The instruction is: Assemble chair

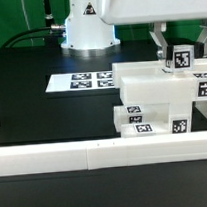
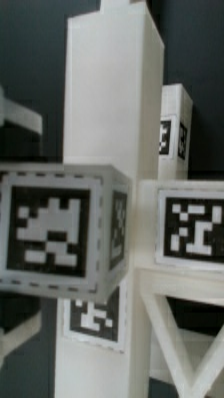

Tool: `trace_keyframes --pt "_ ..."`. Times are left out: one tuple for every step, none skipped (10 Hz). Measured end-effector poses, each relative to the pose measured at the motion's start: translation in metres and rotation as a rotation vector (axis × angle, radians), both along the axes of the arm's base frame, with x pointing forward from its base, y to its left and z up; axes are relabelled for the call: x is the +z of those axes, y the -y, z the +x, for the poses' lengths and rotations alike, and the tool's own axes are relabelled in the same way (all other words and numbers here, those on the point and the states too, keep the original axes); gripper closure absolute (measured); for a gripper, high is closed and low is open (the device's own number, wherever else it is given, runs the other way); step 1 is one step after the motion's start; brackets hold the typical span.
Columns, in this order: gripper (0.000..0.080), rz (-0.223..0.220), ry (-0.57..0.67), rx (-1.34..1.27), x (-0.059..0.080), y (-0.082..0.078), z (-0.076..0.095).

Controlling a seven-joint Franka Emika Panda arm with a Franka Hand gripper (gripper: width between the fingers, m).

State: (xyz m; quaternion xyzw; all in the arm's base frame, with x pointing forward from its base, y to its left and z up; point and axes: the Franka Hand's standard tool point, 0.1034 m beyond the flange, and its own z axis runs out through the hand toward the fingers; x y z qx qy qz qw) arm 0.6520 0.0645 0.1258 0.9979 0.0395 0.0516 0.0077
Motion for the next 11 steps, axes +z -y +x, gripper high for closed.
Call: trace_keyframes --pt "0.0512 0.0 0.015 0.0 -0.0008 -0.0025 0.0024" --pt "0.0512 0.0 0.022 0.0 -0.0011 -0.003 0.0036" --pt "0.0512 0.0 0.023 0.0 -0.0013 -0.0027 0.0041" --pt "0.0512 0.0 0.024 0.001 -0.0015 -0.0036 0.0045" --pt "0.0512 0.0 0.025 0.002 -0.0014 -0.0038 0.0045" --pt "0.0512 -0.003 0.025 0.01 -0.0013 -0.0008 0.0048" --pt "0.0512 -0.006 0.04 0.022 -0.0011 0.0025 0.0069" --pt "0.0512 -0.006 0.046 0.023 -0.0011 0.0025 0.0074" --pt "0.0499 -0.006 0.045 0.022 -0.0012 0.0025 0.0074" --pt "0.0499 -0.006 0.045 0.022 -0.0013 0.0026 0.0073" --pt "0.0324 -0.006 0.045 0.022 -0.0014 0.0026 0.0073"
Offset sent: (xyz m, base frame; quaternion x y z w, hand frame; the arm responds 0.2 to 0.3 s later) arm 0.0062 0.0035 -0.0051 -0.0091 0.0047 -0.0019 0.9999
